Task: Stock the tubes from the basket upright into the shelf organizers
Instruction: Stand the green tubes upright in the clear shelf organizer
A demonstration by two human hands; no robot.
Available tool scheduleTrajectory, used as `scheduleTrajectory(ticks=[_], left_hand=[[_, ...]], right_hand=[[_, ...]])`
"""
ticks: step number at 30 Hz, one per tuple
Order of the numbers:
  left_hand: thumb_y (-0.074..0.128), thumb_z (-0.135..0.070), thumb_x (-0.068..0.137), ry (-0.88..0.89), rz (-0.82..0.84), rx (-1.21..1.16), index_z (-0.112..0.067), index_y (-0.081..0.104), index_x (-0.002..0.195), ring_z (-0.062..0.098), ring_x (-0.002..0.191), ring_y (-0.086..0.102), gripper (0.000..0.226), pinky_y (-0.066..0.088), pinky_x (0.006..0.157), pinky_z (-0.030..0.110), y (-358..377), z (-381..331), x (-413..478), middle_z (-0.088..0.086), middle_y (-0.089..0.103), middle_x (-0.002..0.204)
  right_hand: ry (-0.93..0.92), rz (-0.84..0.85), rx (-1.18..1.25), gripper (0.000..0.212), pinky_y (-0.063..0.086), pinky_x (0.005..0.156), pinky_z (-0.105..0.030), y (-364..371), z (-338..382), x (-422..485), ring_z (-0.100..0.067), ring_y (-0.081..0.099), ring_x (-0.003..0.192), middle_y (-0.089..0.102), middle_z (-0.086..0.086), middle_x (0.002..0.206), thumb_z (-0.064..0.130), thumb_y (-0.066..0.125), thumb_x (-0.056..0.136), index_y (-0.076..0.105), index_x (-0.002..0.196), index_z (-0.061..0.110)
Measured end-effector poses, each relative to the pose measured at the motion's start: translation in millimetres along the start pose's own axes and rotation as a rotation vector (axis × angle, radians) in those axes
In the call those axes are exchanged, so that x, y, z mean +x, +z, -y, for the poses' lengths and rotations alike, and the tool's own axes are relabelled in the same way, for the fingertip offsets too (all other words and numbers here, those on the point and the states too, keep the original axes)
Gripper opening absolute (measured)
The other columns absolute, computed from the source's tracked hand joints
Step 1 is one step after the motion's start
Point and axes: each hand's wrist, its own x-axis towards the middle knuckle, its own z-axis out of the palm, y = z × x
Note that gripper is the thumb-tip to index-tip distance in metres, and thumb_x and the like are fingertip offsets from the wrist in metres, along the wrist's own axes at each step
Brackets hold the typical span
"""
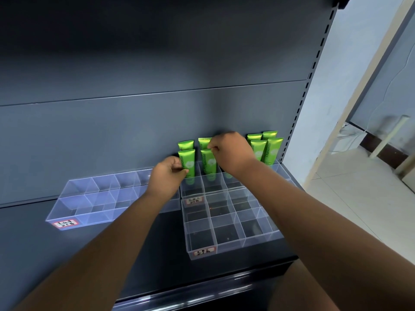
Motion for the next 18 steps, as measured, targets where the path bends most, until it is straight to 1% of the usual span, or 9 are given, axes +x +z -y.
scheduleTrajectory(ticks=[3,5,7,9,11,12,15,17,18], left_hand=[[0.076,-0.009,0.088,-0.012,0.006,-0.005,-0.015,0.063,0.095,0.016,0.09,0.064,0.016,0.05,0.088,0.029,-2,-5,-4,-0.008,0.066,0.089],[0.077,-0.013,0.089,-0.022,0.008,0.024,-0.012,0.066,0.107,0.018,0.096,0.066,0.021,0.052,0.093,0.032,-5,-5,-4,-0.001,0.07,0.099],[0.076,-0.019,0.09,-0.025,-0.023,0.097,-0.008,0.064,0.122,0.023,0.105,0.067,0.036,0.052,0.096,0.034,-10,-7,-5,0.006,0.072,0.112],[0.074,-0.025,0.091,-0.011,-0.061,0.184,-0.009,0.063,0.128,0.025,0.109,0.067,0.042,0.052,0.097,0.035,-16,-12,-10,0.007,0.072,0.118],[0.071,-0.029,0.093,0.015,-0.097,0.274,-0.01,0.063,0.128,0.028,0.11,0.066,0.041,0.051,0.093,0.035,-19,-18,-18,0.007,0.072,0.118],[0.069,-0.031,0.094,0.034,-0.113,0.323,-0.01,0.064,0.127,0.029,0.11,0.066,0.039,0.05,0.09,0.035,-20,-20,-22,0.007,0.073,0.117],[0.062,-0.038,0.097,0.09,-0.13,0.447,-0.012,0.062,0.125,0.035,0.108,0.064,0.038,0.05,0.084,0.038,-25,-26,-36,0.01,0.072,0.117],[0.058,-0.044,0.098,0.108,-0.14,0.533,-0.014,0.057,0.132,0.037,0.11,0.062,0.045,0.051,0.085,0.041,-34,-29,-45,0.012,0.069,0.121],[0.056,-0.046,0.099,0.109,-0.165,0.561,-0.014,0.055,0.134,0.037,0.113,0.06,0.048,0.051,0.086,0.042,-41,-29,-50,0.012,0.067,0.123]], right_hand=[[0.01,0.0,-0.036,0.027,0.059,0.077,-0.04,0,-1,0,-0.032,0.067,0.089,0.074,-0.005,0.095,0.008,0.054,0.083,0.076,0.094,0.02],[0.008,0.008,-0.063,0.028,0.06,0.076,-0.039,-1,-1,-1,-0.033,0.066,0.088,0.073,-0.006,0.094,0.005,0.055,0.081,0.075,0.094,0.019],[-0.017,0.006,-0.084,0.029,0.059,0.076,-0.039,-1,-1,-1,-0.033,0.066,0.089,0.072,-0.007,0.097,0.003,0.055,0.08,0.074,0.096,0.018],[-0.048,-0.002,-0.104,0.025,0.057,0.072,-0.037,-2,-1,-3,-0.034,0.064,0.089,0.068,-0.006,0.097,0.002,0.054,0.08,0.071,0.092,0.015],[-0.081,0.0,-0.132,0.017,0.049,0.066,-0.033,-4,0,-6,-0.035,0.06,0.091,0.062,-0.006,0.093,0.0,0.053,0.078,0.061,0.081,0.014],[-0.097,-0.006,-0.144,0.018,0.048,0.066,-0.033,-4,1,-7,-0.034,0.058,0.094,0.062,-0.007,0.093,-0.001,0.053,0.078,0.06,0.081,0.015],[-0.118,-0.036,-0.185,0.029,0.056,0.077,-0.039,-9,6,-14,-0.033,0.055,0.104,0.066,-0.006,0.103,0.004,0.053,0.08,0.071,0.099,0.016],[-0.156,-0.078,-0.225,0.028,0.054,0.081,-0.041,-14,19,-25,-0.032,0.054,0.102,0.066,-0.006,0.106,0.013,0.051,0.083,0.07,0.104,0.016],[-0.186,-0.113,-0.193,0.03,0.054,0.081,-0.04,-17,30,-34,-0.032,0.055,0.1,0.067,-0.006,0.106,0.018,0.049,0.085,0.07,0.106,0.015]])
